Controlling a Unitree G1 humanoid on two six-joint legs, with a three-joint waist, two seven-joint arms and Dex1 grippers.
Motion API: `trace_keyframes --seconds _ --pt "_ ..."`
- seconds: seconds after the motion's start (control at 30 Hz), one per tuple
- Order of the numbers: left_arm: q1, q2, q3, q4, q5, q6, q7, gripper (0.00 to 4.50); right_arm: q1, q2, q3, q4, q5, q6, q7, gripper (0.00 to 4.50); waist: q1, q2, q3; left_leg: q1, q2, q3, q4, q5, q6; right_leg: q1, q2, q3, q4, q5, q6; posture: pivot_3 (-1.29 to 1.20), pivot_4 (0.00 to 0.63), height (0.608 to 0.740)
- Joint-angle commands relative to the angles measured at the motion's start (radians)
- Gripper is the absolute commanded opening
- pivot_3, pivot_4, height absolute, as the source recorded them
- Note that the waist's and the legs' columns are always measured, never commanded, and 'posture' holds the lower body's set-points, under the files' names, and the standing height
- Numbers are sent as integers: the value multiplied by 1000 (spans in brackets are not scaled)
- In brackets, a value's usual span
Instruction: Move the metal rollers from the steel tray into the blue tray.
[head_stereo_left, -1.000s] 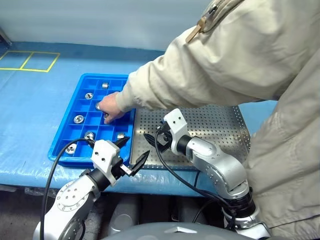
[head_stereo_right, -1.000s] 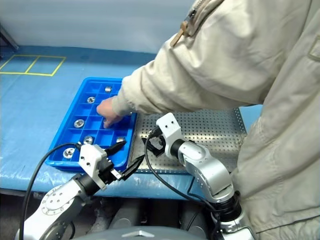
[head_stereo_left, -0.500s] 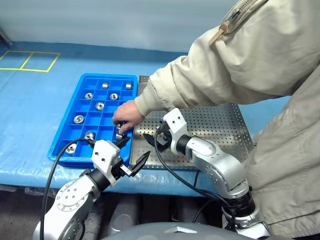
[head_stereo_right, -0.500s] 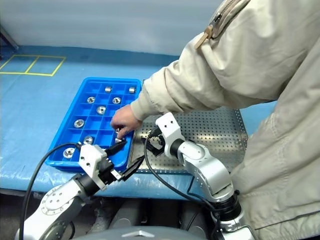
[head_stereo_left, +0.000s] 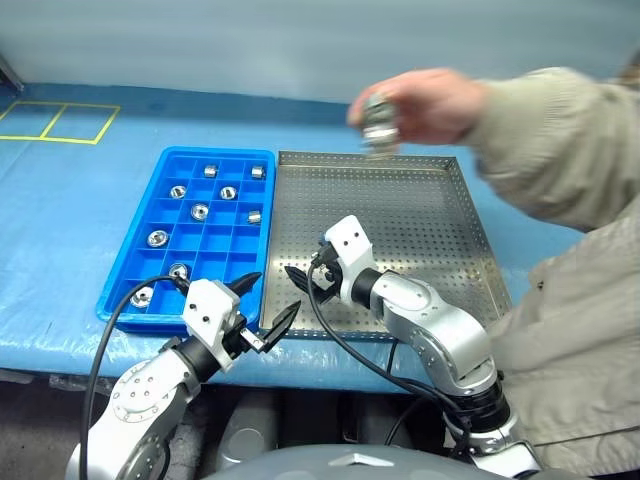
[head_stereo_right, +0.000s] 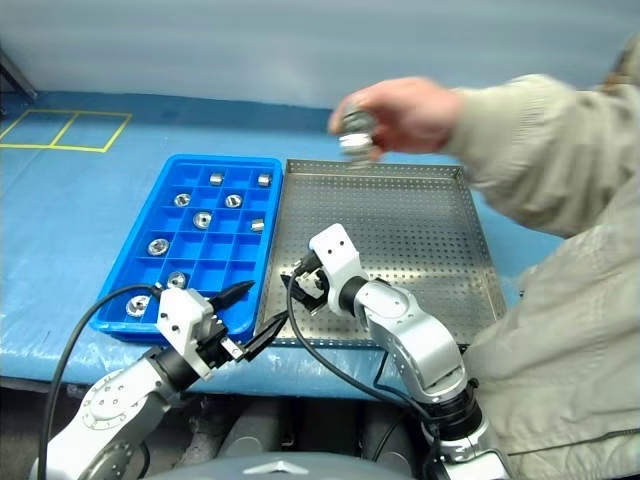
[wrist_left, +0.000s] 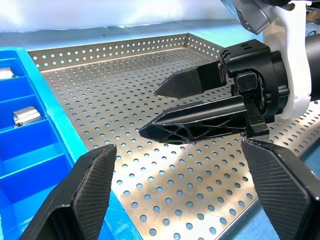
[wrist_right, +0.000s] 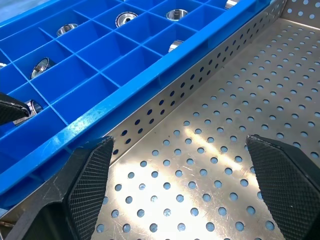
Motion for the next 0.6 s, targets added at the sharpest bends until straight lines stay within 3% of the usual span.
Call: trace_keyframes --seconds 0.03,0.6 --pt "-2 2 -2 -21 -5 -20 -1 4371 -16 6 -4 -16 4 -26 0 4480 0 0 0 0 0 0 0 0 0 0 0 0 0 0 0 249 150 740" --pt "7 2 -6 -11 21 -48 1 4371 -19 23 -45 39 -29 -55 -61 4480 1 0 0 0 0 0 0 0 0 0 0 0 0 0 0 257 150 740"
